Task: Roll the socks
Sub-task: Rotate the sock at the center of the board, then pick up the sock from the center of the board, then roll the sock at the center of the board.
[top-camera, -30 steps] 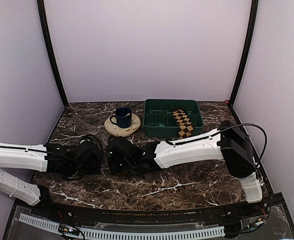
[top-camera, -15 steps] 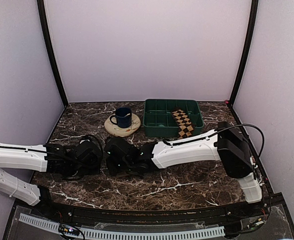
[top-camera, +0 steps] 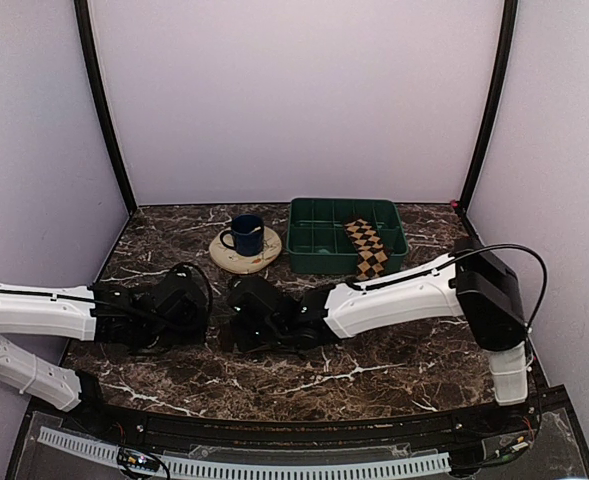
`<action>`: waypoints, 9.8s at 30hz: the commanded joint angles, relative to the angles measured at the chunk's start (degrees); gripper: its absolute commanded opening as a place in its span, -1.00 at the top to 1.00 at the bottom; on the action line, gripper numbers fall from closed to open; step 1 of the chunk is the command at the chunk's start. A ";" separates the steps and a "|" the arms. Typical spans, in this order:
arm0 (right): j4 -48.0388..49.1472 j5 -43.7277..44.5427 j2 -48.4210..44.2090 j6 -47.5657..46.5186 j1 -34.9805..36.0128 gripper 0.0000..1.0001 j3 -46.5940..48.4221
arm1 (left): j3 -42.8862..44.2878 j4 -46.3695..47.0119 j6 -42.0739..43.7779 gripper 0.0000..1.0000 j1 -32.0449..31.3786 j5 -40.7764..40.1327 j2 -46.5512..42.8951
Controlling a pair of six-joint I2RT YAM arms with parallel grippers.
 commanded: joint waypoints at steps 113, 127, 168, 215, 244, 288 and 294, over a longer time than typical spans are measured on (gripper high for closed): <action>16.69 -8.85 -12.99 -9.29 -2.37 0.41 -22.36 | 7.58 34.25 22.83 0.13 15.36 25.62 19.40; 9.21 -3.28 -23.20 -31.10 -2.17 -0.09 -29.90 | -7.01 40.64 26.46 0.01 10.11 24.15 5.48; 9.80 11.91 -10.05 -68.69 3.21 -0.11 -27.44 | -22.39 46.14 23.17 0.06 0.43 11.97 -11.13; -10.99 -5.27 -6.13 -64.84 0.26 0.98 -13.33 | -23.03 44.73 24.16 0.06 0.43 9.58 -13.56; -30.23 -46.23 2.07 -51.17 -10.46 0.95 4.44 | -25.71 42.86 24.84 0.12 0.43 19.55 -15.09; -43.09 -61.50 9.95 -52.75 -16.20 0.95 15.75 | -14.63 42.92 47.14 0.20 -10.63 13.79 5.57; -43.58 -62.09 10.00 -52.97 -16.18 0.96 15.91 | -14.38 43.77 48.69 0.19 -10.81 9.82 6.54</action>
